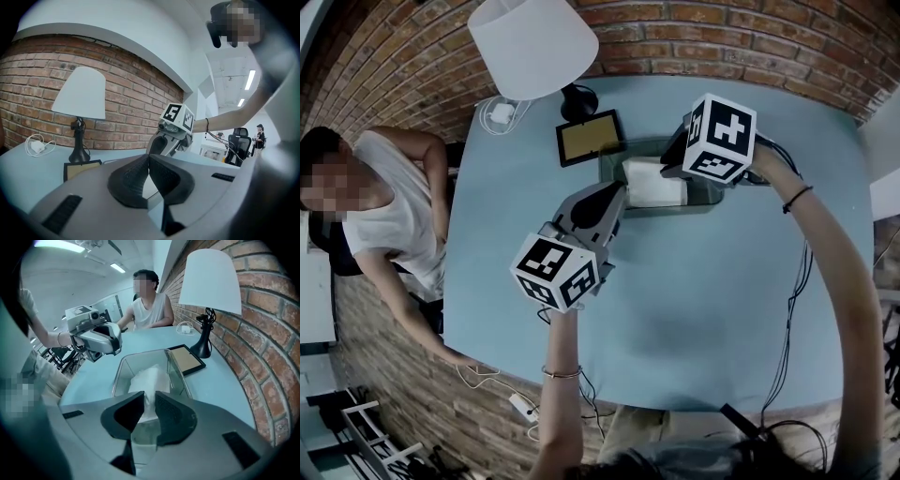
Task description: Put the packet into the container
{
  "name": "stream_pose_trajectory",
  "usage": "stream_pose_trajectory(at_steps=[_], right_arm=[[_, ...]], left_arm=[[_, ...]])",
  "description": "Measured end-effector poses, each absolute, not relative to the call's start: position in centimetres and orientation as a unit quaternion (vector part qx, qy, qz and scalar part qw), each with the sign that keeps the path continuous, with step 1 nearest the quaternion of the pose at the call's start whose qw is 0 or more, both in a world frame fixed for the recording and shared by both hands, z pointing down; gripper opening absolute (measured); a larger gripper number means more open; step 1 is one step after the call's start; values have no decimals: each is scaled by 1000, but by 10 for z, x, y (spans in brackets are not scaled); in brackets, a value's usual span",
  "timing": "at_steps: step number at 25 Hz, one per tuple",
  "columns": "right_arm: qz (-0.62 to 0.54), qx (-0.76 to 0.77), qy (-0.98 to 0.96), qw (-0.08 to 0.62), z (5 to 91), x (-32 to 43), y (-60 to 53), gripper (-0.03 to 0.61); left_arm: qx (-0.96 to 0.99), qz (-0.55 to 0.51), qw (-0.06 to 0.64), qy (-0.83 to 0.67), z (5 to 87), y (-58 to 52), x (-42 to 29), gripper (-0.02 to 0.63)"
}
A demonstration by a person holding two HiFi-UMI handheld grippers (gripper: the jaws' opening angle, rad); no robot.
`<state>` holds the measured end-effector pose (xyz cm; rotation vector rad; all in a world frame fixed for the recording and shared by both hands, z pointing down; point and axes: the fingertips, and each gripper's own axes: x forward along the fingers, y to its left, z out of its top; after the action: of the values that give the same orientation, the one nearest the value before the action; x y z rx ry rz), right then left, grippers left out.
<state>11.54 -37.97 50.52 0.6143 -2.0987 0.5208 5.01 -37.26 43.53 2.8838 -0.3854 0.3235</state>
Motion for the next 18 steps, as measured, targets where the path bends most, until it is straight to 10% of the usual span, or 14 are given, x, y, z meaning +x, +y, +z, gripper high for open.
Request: stream_pose_trajectory(at_steps=[18], right_arm=[[224,303,-813,444,512,120,-382,118]], left_arm=[[979,114,110,-126,439,-371,58,9]])
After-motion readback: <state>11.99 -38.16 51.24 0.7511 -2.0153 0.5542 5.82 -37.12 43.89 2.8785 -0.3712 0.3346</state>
